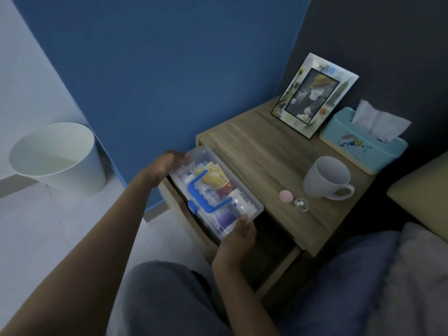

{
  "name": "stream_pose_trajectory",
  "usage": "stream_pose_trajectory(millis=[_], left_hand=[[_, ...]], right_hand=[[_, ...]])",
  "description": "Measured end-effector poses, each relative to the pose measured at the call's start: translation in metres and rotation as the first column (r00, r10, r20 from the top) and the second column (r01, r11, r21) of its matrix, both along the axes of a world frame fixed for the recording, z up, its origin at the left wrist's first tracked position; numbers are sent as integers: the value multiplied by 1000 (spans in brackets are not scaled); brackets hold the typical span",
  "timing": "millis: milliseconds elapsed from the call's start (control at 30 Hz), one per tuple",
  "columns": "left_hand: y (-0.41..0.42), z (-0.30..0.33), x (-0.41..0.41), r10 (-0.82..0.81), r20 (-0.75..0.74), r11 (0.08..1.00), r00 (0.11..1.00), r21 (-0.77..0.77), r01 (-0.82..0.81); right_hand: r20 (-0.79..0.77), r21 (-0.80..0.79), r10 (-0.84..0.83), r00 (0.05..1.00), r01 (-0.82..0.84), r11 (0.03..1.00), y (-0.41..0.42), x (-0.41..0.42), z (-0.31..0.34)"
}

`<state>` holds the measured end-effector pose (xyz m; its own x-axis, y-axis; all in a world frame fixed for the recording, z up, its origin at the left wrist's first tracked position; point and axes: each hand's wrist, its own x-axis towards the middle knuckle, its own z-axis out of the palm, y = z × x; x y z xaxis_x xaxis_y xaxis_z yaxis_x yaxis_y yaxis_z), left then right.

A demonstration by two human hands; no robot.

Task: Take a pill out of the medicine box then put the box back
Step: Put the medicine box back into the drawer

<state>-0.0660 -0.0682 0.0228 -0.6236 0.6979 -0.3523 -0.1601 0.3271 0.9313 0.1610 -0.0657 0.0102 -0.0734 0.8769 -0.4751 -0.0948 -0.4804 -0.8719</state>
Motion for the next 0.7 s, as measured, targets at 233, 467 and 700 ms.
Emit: stream_pose_trajectory(millis=[233, 467, 700], left_hand=[[16, -19, 1, -125, -101, 980, 987, -166, 107], [28, -41, -6, -287, -211, 928, 934, -303, 217], [37, -57, -4, -273, -145, 905, 951, -374, 203]], right_hand=[[80, -87, 34, 996, -27, 996, 15, -2, -25], [86, -164, 71, 994, -56, 985, 35, -6, -50], [78, -225, 54, 995, -35, 974, 47, -5, -66]])
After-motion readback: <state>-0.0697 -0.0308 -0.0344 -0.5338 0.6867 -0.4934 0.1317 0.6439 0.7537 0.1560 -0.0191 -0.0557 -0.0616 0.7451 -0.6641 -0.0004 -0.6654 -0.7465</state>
